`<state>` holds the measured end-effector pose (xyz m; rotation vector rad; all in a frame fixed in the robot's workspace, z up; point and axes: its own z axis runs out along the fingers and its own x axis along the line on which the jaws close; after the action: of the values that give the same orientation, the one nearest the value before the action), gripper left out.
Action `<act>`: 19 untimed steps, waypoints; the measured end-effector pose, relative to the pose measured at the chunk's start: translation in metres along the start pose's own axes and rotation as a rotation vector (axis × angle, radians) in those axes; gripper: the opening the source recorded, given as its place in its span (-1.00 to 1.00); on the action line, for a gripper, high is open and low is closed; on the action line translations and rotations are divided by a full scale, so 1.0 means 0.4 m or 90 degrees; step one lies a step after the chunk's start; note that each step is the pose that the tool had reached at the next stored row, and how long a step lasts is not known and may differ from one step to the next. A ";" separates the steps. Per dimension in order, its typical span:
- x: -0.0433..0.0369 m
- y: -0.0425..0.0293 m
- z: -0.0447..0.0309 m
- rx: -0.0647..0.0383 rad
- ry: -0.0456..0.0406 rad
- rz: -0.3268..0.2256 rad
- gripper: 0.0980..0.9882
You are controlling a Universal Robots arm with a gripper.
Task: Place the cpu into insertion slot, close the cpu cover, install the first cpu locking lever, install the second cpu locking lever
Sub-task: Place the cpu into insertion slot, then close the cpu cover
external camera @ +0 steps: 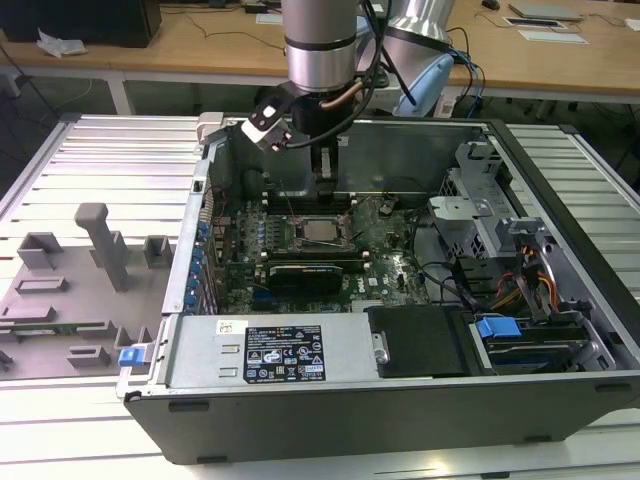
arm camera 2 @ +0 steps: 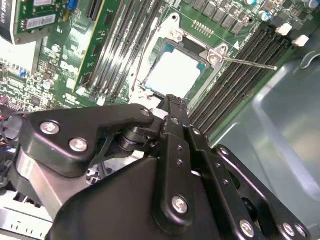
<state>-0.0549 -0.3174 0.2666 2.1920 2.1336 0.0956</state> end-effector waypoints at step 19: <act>0.001 0.003 -0.024 -0.002 0.0030 0.000 -0.98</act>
<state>-0.0549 -0.3169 0.2761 2.1925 2.1337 0.1047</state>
